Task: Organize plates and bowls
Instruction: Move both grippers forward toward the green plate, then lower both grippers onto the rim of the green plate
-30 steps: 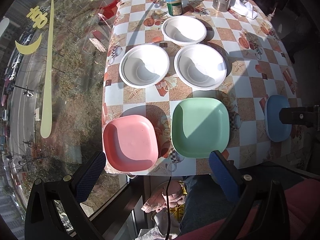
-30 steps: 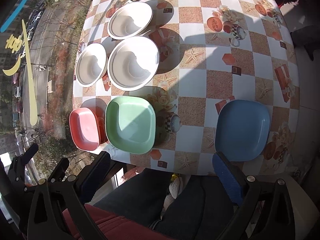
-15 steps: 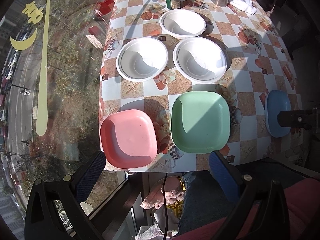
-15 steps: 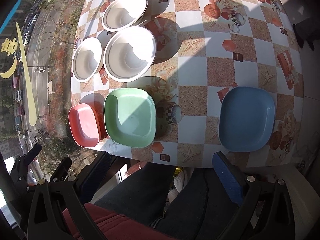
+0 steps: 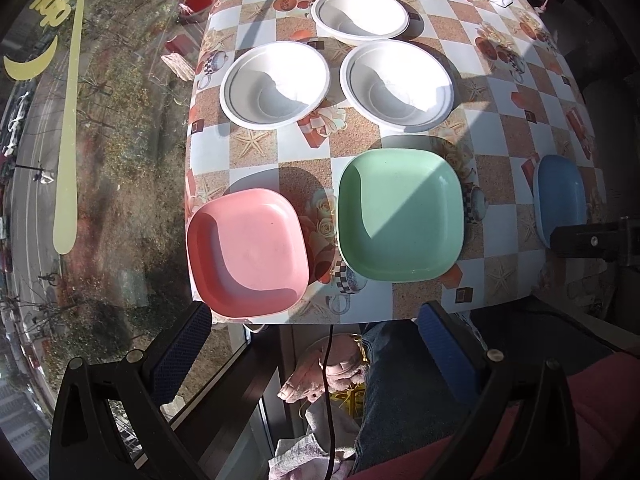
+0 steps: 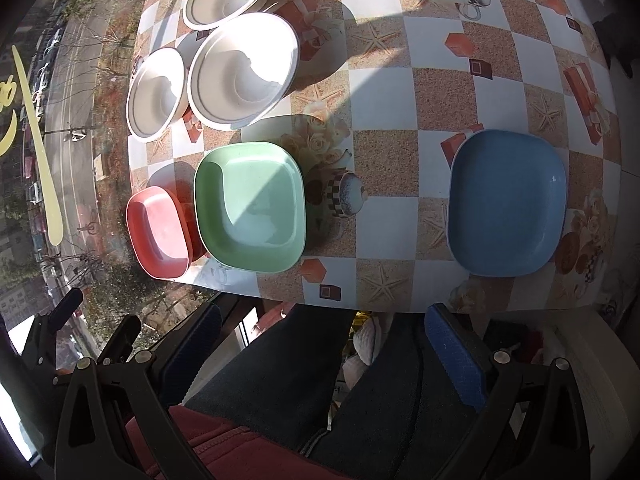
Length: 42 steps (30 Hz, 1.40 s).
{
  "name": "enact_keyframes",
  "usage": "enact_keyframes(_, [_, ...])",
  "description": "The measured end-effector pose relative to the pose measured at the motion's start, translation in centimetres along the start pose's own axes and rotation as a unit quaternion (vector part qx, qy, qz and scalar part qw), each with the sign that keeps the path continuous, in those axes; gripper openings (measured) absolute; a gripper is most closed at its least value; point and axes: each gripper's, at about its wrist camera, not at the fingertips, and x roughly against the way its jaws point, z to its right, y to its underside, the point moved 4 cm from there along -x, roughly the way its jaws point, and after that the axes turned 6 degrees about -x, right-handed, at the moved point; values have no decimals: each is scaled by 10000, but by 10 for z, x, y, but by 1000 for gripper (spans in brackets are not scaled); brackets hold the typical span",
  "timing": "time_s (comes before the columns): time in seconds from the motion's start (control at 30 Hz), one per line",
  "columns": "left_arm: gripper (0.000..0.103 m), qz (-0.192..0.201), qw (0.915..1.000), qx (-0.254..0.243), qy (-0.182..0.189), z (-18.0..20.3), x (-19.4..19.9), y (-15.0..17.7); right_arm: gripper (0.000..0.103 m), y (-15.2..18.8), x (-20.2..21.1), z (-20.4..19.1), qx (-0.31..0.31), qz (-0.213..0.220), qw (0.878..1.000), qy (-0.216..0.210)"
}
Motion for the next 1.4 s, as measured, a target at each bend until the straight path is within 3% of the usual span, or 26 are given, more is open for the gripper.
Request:
enact_keyframes(0.17, [103,55,9997,82,-213,-7,-1,0,102,-3,-3,1,5,-147,9999,54])
enact_keyframes(0.37, [103,-128,9999,-4,-103,2,-17,3,102,-6,-9,3,184,-119,9991,362])
enact_keyframes(0.53, [103,-185,9994,-134,-269,7,-34,-1,102,-2,-18,17,54,-294,9984,472])
enact_keyframes(0.7, [103,-60,9995,20,-322,0,-57,-7,102,-1,-27,28,-60,-362,9979,537])
enact_keyframes(0.8, [103,-211,9984,228,-481,-10,-82,-6,102,-2,-34,29,-17,-330,9974,642])
enact_keyframes(0.97, [103,-319,9983,470,-155,-16,-103,1,102,-10,-55,25,82,-237,9968,764])
enact_keyframes(1.17, [103,-290,9986,351,-255,-12,-109,-4,102,-12,-86,16,86,-210,9985,492])
enact_keyframes(1.4, [103,-241,9982,284,-463,-9,-108,-23,102,-35,-106,7,-52,27,9979,651])
